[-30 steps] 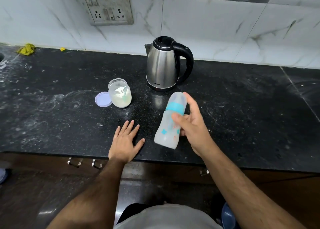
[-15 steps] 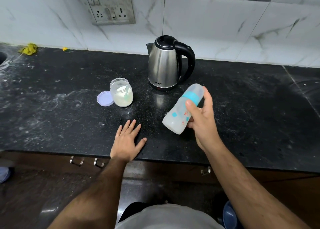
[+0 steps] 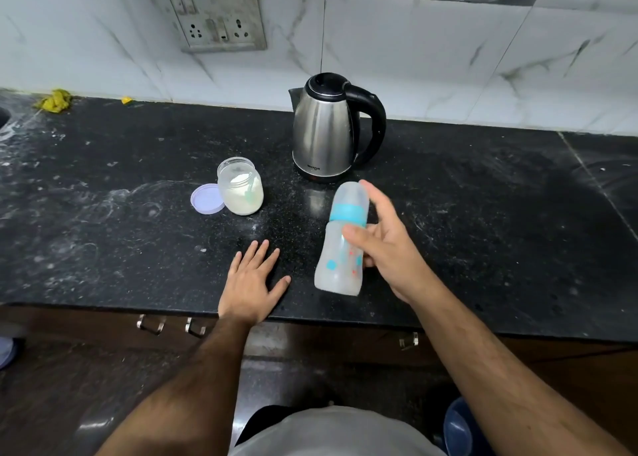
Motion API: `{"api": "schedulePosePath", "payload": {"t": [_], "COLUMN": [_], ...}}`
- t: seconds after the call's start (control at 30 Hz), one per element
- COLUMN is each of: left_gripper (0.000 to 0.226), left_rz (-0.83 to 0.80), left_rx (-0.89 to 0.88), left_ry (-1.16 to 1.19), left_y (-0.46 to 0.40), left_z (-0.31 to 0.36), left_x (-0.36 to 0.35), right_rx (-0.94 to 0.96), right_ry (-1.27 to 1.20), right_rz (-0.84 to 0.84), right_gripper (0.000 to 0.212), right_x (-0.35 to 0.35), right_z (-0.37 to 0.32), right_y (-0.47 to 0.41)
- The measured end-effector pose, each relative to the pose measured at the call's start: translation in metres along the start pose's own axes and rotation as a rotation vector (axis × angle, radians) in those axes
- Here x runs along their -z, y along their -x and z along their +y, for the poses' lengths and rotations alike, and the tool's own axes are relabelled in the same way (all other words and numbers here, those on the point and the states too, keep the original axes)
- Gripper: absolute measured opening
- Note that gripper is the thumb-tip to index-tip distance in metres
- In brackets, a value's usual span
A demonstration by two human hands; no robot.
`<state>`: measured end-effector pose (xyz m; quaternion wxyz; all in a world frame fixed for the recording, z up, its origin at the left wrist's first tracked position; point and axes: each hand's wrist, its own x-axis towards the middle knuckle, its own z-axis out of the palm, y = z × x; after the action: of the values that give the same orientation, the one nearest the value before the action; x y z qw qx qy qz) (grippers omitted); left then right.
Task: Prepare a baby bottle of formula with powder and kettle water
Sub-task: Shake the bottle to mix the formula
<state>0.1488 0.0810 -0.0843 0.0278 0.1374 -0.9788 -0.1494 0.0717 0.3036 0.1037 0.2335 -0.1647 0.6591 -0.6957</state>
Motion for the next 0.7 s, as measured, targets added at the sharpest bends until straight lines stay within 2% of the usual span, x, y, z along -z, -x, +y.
{"api": "schedulePosePath", "payload": {"t": [0.17, 0.33, 0.47, 0.7], "left_gripper": [0.077, 0.078, 0.077, 0.079], "left_rz": [0.001, -0.003, -0.002, -0.015], "left_rx": [0.001, 0.0, 0.003, 0.006], "left_ry": [0.003, -0.004, 0.0, -0.023], "left_y": [0.0, 0.0, 0.0, 0.0], "left_z": [0.0, 0.0, 0.001, 0.001], "left_x": [0.0, 0.001, 0.001, 0.002], "right_rx": [0.084, 0.047, 0.098, 0.094], "right_ry": [-0.109, -0.034, -0.093, -0.046], "right_rz": [0.28, 0.044, 0.174, 0.045], "right_gripper": [0.067, 0.067, 0.073, 0.083], "right_x": [0.006, 0.001, 0.007, 0.013], "right_z": [0.001, 0.001, 0.002, 0.005], "right_y": [-0.009, 0.003, -0.003, 0.002]}}
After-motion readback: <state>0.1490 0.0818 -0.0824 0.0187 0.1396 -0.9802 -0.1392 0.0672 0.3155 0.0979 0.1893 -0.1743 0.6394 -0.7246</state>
